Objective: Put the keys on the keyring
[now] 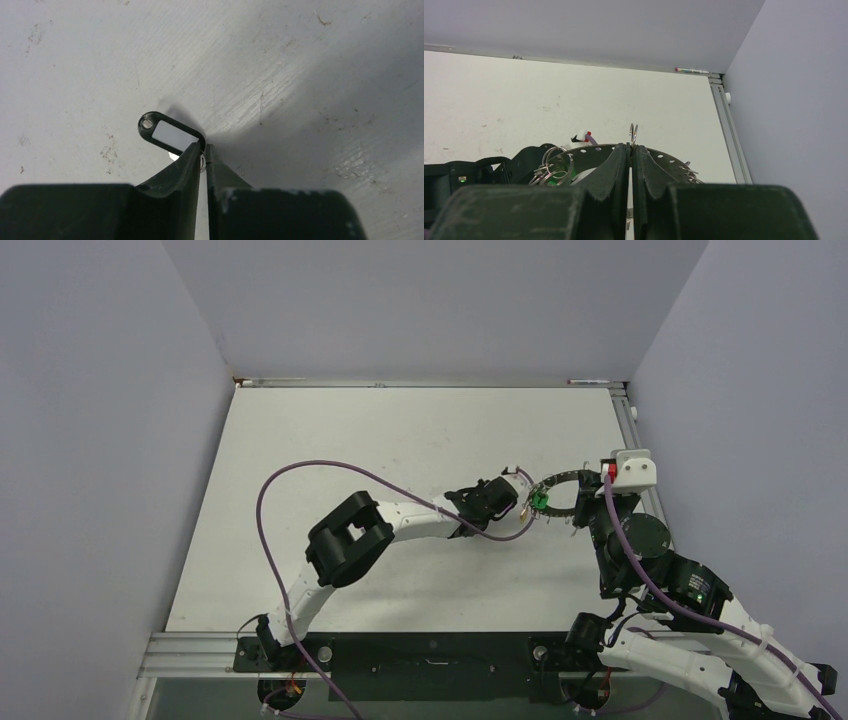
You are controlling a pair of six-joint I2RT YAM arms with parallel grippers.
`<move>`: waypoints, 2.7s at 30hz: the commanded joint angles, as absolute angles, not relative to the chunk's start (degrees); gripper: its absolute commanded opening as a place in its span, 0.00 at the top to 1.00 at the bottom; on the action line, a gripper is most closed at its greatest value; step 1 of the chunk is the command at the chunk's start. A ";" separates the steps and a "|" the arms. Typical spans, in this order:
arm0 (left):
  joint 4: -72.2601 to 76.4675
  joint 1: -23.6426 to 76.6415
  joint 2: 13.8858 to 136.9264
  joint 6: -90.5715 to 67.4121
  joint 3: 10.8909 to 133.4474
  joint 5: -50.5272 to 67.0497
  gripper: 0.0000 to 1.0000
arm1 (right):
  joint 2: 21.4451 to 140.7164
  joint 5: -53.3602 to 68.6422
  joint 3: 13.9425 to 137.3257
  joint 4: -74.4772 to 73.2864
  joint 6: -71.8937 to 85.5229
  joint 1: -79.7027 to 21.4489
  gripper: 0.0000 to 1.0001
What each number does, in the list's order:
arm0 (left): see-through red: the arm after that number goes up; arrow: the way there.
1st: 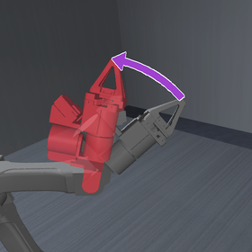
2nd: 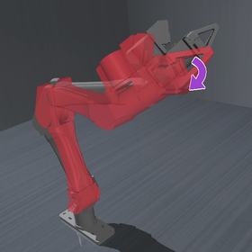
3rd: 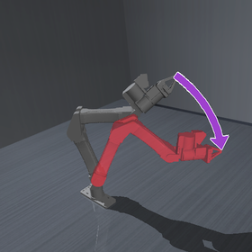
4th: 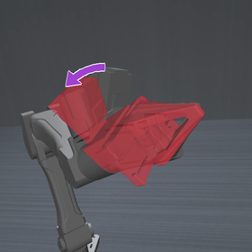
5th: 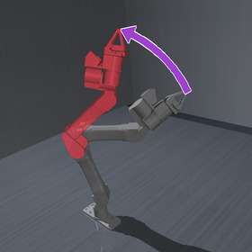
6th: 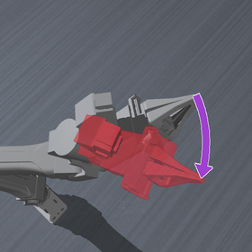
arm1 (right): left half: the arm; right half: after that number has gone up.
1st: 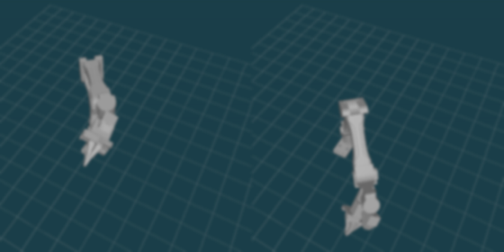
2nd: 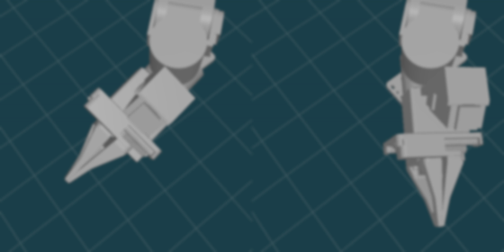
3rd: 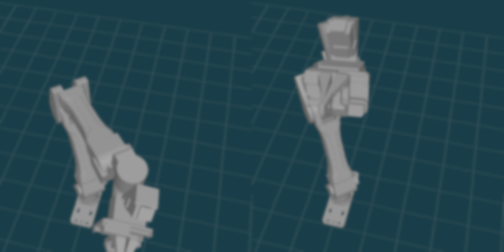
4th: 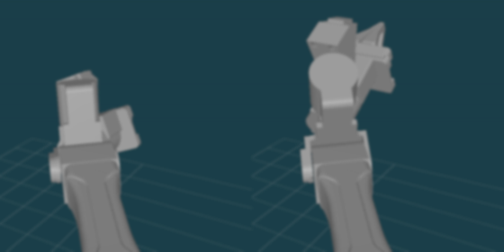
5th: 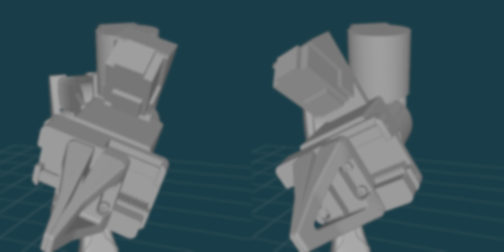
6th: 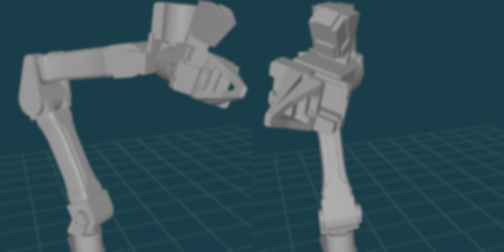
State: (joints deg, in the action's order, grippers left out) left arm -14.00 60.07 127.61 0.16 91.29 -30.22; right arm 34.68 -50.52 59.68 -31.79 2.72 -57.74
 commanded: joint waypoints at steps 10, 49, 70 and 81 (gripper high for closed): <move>-15.34 58.41 125.92 -3.28 92.00 -23.89 1.00 | 34.69 -51.06 61.68 -30.36 2.99 -57.88 0.95; -13.56 54.82 110.90 1.28 77.60 -5.92 0.54 | 35.15 -49.00 60.07 -29.89 4.10 -58.00 0.95; -13.38 52.23 116.81 6.88 81.87 3.06 0.68 | 35.27 -48.39 59.75 -30.23 4.39 -57.99 0.95; -12.90 51.56 115.98 6.59 81.57 3.14 0.61 | 35.52 -47.55 59.69 -30.43 4.69 -57.99 0.95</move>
